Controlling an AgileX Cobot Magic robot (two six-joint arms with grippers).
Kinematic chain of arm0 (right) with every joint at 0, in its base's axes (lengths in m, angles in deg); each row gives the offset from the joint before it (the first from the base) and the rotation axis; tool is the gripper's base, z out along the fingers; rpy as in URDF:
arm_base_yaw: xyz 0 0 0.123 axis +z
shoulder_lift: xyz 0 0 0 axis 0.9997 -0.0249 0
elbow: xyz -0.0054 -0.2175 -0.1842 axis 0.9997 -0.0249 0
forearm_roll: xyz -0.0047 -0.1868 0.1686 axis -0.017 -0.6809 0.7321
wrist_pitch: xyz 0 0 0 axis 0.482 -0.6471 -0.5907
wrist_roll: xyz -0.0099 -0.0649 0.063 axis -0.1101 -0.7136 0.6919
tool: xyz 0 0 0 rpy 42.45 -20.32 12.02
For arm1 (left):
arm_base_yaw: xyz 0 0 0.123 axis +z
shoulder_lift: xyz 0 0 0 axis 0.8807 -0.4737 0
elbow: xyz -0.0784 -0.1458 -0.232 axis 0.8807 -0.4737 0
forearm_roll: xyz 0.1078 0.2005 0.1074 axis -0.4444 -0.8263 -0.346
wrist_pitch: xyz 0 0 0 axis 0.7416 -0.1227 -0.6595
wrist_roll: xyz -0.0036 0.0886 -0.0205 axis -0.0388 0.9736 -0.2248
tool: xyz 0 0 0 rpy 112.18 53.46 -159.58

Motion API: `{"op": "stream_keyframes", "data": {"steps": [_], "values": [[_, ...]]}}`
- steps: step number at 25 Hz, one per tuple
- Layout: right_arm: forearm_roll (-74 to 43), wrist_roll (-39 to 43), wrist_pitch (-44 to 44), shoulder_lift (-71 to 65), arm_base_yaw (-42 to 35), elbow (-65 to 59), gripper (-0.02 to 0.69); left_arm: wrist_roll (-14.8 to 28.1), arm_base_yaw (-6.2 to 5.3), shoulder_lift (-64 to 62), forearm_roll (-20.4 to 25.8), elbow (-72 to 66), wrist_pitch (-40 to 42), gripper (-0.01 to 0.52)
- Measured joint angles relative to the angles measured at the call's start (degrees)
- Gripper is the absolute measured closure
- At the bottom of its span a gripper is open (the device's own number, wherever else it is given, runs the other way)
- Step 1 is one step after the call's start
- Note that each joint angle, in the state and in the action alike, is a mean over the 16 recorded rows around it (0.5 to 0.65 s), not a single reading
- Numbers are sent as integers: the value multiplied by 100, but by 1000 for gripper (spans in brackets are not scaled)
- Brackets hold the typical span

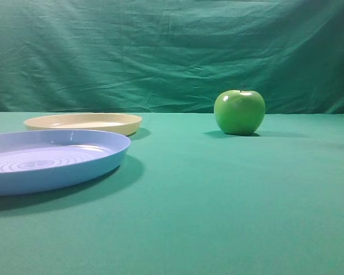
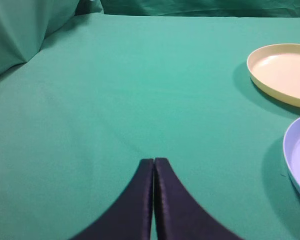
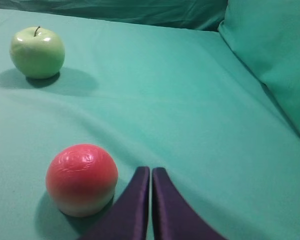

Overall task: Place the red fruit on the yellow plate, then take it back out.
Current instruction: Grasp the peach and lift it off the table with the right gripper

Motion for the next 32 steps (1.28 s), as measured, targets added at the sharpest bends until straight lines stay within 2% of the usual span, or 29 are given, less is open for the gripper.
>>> {"op": "stream_keyframes", "data": {"steps": [24,32], "values": [[50,0,47,-20,2,23,665,0,0,0,0,0,0,514],[181,0,-344,-659,141,793,665,0,0,0,0,0,0,514]]}}
